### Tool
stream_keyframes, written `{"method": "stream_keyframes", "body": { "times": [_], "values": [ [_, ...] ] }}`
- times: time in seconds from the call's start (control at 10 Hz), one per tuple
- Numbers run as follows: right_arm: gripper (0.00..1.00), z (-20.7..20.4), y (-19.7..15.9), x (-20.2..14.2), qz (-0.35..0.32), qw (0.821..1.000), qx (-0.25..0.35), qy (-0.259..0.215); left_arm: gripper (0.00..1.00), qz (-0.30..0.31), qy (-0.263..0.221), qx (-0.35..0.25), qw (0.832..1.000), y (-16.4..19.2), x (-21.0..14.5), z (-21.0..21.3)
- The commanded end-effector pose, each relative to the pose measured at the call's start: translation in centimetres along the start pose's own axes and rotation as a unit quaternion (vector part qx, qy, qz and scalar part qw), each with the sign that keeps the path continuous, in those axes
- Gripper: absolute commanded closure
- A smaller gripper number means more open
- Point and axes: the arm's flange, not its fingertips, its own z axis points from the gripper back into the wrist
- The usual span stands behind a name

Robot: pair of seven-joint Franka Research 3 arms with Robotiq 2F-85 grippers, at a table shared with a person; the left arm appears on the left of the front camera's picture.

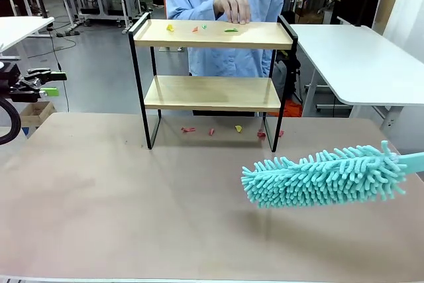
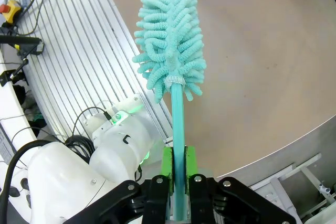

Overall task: Clean the shelf.
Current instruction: Clean the specific section of the Shelf indicated by the human with the Duster.

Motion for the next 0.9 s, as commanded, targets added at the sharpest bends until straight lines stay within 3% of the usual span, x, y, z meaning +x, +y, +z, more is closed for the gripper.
{"method": "stream_keyframes", "body": {
  "times": [0.0,0.3,0.7,0.8],
  "values": [
    [0.88,0.1,0.1,0.4,-0.008,1.000,0.000,-0.008,0.00,-0.005,0.000,-0.001,1.000,-0.1,0.3,-0.1],
    [0.88,0.0,0.0,0.0,0.000,1.000,0.000,0.000,0.00,-0.005,0.000,-0.001,1.000,-0.1,0.3,-0.1],
    [0.88,9.3,6.4,4.9,-0.068,0.992,-0.040,-0.101,0.00,-0.005,0.000,-0.001,1.000,-0.1,0.3,-0.1],
    [0.88,11.9,8.4,7.1,-0.100,0.989,-0.018,-0.104,0.00,-0.005,0.000,-0.001,1.000,-0.1,0.3,-0.1]
  ]
}}
